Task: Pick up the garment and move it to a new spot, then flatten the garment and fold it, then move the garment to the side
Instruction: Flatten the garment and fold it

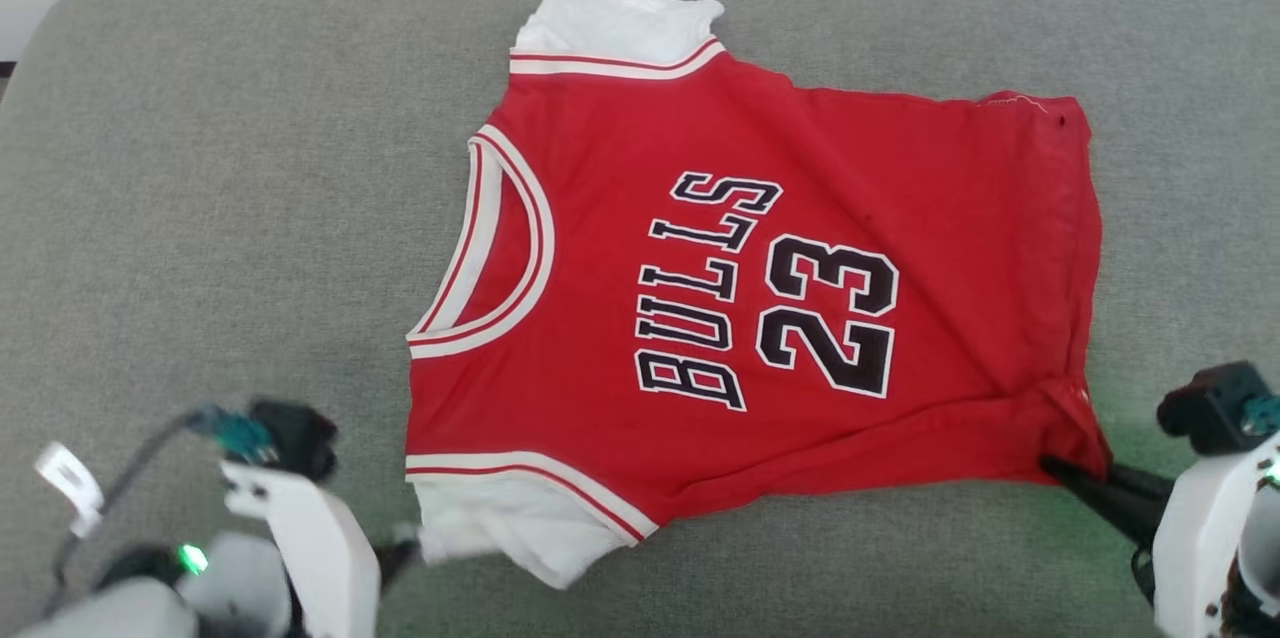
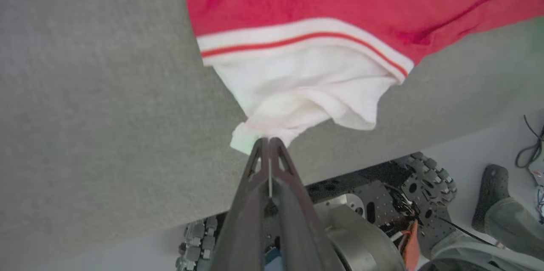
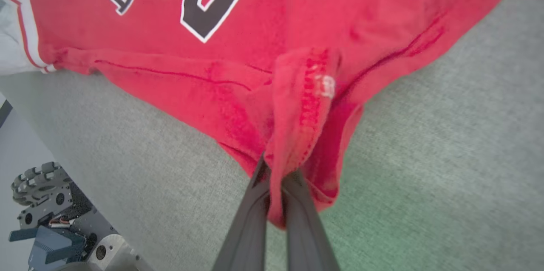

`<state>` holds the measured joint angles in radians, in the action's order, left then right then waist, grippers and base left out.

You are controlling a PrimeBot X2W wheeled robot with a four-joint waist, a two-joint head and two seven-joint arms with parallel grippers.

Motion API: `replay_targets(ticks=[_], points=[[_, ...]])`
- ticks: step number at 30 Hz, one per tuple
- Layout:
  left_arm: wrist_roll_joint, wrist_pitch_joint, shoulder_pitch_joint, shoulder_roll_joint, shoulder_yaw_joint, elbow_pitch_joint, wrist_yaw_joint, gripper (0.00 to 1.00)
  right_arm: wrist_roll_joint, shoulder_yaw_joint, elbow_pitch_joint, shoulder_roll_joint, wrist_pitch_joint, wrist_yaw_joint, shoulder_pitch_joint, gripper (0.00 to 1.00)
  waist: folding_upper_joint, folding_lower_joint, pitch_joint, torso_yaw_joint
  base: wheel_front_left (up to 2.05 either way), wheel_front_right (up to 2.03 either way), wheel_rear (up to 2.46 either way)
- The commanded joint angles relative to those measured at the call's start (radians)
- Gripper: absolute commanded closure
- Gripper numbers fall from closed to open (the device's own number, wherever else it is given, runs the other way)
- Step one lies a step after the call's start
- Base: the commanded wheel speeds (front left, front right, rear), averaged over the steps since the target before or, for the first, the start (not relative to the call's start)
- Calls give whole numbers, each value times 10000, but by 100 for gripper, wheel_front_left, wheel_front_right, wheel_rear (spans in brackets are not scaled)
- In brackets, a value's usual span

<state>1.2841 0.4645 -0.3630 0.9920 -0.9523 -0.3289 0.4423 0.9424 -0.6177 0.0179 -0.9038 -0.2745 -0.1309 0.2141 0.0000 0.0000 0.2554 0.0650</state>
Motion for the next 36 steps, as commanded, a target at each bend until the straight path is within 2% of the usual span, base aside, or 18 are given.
replay_targets(ticks=[1,6,11,14,15,16,18,21,26,31,35,36], points=[[-240,-73,-357,194,208,-133,65,100,-61,293,-77,101,60,3,-117,100,0,0,-28,-53,0,0,0],[-696,44,-1390,722,743,-368,-64,100,-488,1377,-310,432,-268,3,-71,100,0,0,-15,-205,0,0,0],[-1354,376,-2884,641,1087,20,-726,100,-1308,2640,-295,1131,-975,3,402,100,0,0,244,-338,0,0,0],[-1709,615,-3831,252,1105,772,-1262,100,-1908,3274,-139,1715,-1455,5,823,100,0,0,472,-396,0,0,0],[-1987,793,-4463,-109,1026,1449,-1644,100,-2353,3549,13,2138,-1747,5,1190,100,0,0,646,-448,0,0,0],[-1987,793,-4463,-109,1026,1449,-1644,100,-2353,3549,13,2138,-1747,5,1190,100,0,0,646,-448,0,0,0],[-2249,899,-5066,-543,910,2215,-2050,100,-2787,3810,265,2582,-2040,3,1561,100,0,0,839,-489,0,0,0],[-2657,944,-5888,-1168,710,3559,-2741,100,-3383,3944,684,3215,-2415,3,2191,100,0,0,1123,-550,0,0,0],[-2687,996,-6771,-2282,424,5882,-3809,100,-4000,3811,1455,3984,-2957,3,2988,100,0,0,1514,-660,0,0,0],[-2521,1389,-7193,-3145,125,7880,-4476,100,-4243,3497,2104,4415,-3343,3,3558,100,0,0,1781,-771,0,0,0],[-2158,1848,-7230,-3691,31,9244,-4679,100,-4246,3265,2569,4638,-3659,3,3873,99,0,0,1887,-835,0,0,0],[-2114,1942,-7226,-3807,-4,9522,-4722,100,-4252,3209,2659,4668,-3737,3,3958,86,0,0,1895,-843,0,0,0]])
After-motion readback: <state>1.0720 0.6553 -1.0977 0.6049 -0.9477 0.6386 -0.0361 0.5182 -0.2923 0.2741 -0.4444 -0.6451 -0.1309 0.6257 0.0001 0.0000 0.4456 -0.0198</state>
